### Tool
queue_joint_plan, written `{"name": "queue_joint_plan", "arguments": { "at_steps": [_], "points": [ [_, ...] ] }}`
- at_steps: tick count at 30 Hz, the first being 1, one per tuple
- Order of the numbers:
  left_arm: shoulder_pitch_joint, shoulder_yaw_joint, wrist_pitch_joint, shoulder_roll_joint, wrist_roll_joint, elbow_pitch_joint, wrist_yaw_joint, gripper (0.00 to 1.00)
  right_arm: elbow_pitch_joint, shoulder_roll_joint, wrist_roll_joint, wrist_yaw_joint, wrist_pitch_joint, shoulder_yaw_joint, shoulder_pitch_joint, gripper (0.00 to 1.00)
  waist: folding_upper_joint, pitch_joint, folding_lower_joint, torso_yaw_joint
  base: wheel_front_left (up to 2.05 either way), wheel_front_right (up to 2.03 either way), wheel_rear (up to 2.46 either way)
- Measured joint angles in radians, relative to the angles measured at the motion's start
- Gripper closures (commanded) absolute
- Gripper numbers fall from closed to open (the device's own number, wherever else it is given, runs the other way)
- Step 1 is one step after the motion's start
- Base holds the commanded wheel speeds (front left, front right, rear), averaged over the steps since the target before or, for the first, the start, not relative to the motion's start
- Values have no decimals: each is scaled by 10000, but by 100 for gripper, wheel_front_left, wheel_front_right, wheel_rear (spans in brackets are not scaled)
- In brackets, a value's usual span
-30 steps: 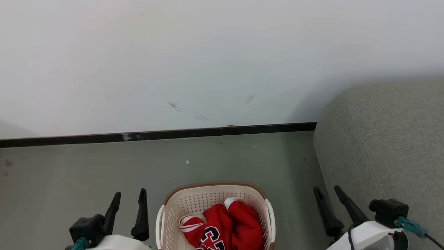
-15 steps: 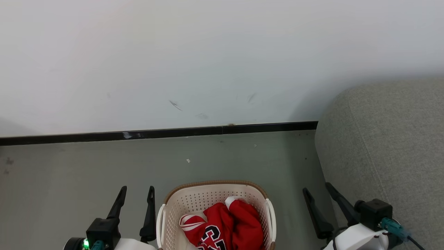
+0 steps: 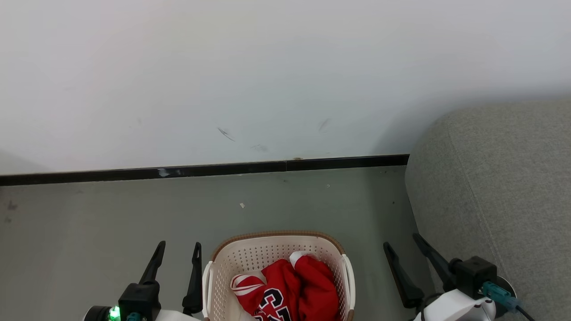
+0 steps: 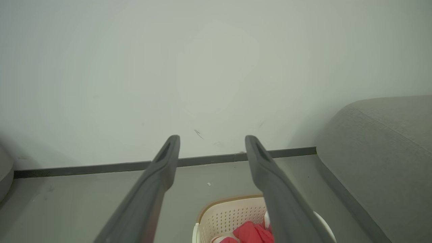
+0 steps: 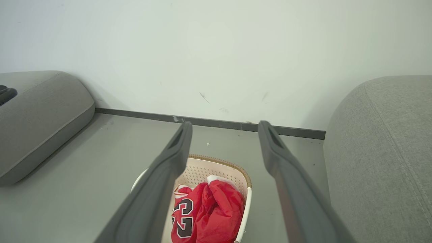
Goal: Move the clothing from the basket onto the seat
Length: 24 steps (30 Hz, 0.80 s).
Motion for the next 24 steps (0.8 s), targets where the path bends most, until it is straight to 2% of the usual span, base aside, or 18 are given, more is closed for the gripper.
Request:
{"name": "queue_joint_plan", "arguments": {
  "at_steps": [24],
  "points": [
    [0, 128, -23, -4, -188, 359, 10, 0, -25, 4, 0, 0, 0, 31, 3, 0, 0, 5, -1, -6, 0, 0, 0]
  ]
}}
